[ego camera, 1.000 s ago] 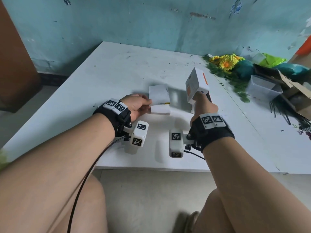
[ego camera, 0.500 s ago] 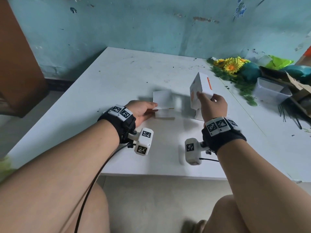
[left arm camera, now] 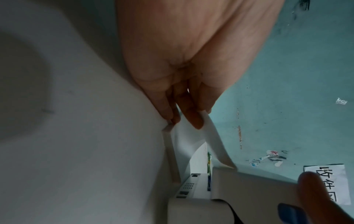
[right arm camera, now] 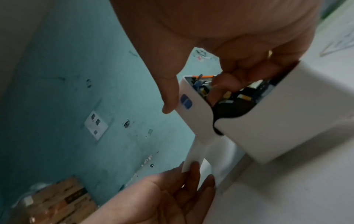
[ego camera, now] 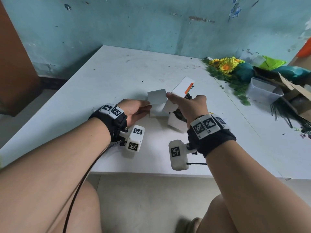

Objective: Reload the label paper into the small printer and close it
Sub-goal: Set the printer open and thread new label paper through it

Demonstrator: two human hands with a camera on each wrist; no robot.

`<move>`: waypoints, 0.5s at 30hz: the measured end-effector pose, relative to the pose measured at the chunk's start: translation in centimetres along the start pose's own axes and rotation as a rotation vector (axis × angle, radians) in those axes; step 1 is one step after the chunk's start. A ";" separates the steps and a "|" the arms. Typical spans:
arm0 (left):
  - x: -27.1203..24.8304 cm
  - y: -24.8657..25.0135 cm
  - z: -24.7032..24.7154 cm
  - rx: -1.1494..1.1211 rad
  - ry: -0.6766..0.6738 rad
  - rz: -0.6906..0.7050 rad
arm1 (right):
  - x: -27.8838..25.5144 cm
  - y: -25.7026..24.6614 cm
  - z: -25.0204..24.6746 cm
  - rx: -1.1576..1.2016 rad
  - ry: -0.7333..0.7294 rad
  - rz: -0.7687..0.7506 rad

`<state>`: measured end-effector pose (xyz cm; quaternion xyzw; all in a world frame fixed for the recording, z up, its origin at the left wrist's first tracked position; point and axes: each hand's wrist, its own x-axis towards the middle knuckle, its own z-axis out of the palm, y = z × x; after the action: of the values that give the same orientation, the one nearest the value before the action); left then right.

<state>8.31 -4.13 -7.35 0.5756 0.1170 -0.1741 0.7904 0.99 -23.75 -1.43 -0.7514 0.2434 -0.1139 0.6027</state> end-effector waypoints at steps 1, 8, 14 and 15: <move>-0.1 0.0 0.0 -0.003 -0.003 -0.001 | -0.4 -0.1 0.0 -0.048 -0.009 -0.022; -0.4 0.1 -0.1 0.009 -0.015 0.013 | -2.0 -0.5 -0.4 -0.197 -0.151 -0.151; -0.4 0.2 0.1 0.023 -0.045 -0.003 | 0.0 -0.6 -2.7 -0.304 -0.083 -0.161; -0.4 0.2 0.1 0.020 -0.044 -0.006 | 1.1 -0.1 -2.9 -0.250 -0.020 -0.148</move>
<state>8.04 -4.12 -6.99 0.5791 0.0997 -0.1900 0.7865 0.57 -26.79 -0.74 -0.8375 0.1937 -0.1193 0.4968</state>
